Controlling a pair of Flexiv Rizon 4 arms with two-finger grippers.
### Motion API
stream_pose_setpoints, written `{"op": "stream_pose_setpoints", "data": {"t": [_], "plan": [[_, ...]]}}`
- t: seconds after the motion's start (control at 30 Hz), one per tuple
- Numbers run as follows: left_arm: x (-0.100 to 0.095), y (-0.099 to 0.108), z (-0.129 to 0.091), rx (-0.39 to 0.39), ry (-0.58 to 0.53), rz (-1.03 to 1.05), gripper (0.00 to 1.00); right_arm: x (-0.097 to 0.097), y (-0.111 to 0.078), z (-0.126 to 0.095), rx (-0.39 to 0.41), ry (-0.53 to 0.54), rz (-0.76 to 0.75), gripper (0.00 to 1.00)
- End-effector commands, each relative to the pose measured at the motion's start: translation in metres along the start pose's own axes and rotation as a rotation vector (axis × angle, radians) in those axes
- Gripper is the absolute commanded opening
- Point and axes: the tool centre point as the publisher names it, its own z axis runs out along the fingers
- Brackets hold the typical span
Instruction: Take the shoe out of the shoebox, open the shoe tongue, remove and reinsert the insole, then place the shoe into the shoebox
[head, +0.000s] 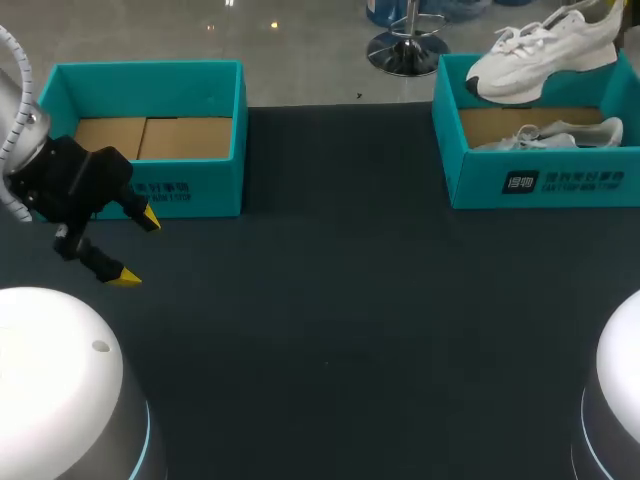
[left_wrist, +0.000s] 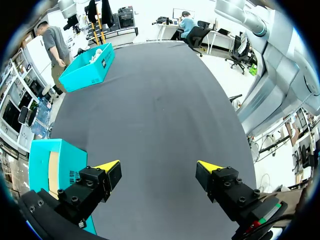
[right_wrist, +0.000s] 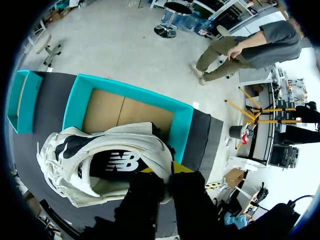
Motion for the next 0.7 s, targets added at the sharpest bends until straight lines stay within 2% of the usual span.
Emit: {"op": "stream_pose_setpoints", "data": {"t": [0.03, 0.23, 0.33, 0.7], "plan": [[0.0, 0.0, 0.0, -0.003, 0.0, 0.0, 1.0, -0.006, 0.002, 0.013, 0.048, 0.065, 0.119, 0.0], [0.0, 0.0, 0.0, -0.003, 0.0, 0.0, 1.0, -0.006, -0.004, 0.027, 0.067, 0.072, 0.251, 0.0], [0.0, 0.0, 0.0, -0.003, 0.0, 0.0, 1.0, -0.008, -0.006, 0.036, 0.051, 0.066, 0.31, 0.0], [0.0, 0.0, 0.0, -0.003, 0.0, 0.0, 1.0, -0.013, -0.003, 0.045, 0.047, 0.03, 0.345, 0.0]]}}
